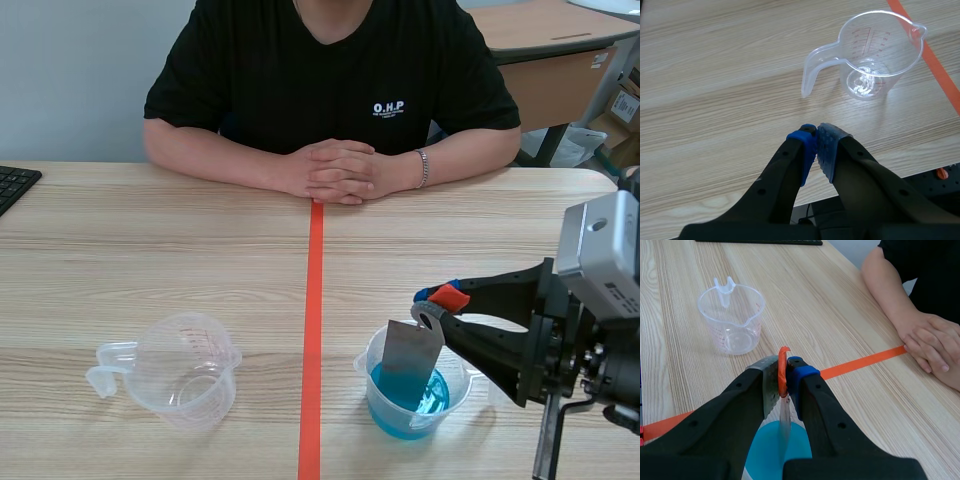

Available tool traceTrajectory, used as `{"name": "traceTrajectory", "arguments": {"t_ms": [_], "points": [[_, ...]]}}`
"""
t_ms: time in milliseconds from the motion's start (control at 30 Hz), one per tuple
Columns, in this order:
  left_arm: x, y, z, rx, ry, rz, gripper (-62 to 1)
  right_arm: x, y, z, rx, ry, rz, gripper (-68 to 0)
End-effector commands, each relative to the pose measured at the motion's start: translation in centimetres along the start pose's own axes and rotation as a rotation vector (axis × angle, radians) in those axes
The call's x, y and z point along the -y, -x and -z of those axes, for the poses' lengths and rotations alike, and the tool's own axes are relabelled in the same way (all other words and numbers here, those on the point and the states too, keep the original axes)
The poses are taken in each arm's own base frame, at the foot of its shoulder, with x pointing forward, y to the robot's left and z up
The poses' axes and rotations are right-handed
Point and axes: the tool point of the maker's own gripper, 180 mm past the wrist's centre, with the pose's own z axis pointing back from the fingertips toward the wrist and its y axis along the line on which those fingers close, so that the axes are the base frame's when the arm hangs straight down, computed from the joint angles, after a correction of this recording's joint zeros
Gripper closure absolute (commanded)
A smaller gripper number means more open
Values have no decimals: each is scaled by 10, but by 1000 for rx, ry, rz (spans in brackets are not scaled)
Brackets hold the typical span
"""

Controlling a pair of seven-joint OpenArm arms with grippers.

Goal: Do the redox reaction experiment.
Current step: 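Hold the plate still in the solution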

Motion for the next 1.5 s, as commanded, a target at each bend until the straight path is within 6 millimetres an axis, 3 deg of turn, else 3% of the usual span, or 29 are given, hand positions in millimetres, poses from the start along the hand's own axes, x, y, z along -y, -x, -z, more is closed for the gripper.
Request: {"name": "traceTrajectory", "arguments": {"t_ms": [0,600,1467], "points": [[1,-5,0,21,3,-1,-42,4,0,0,-6,8,-14,-17],[1,-5,0,20,3,-1,-42,6,-9,-7,20,17,-16,-17],[1,-5,0,20,3,-1,-42,9,-80,-29,101,30,-142,-17]]}}
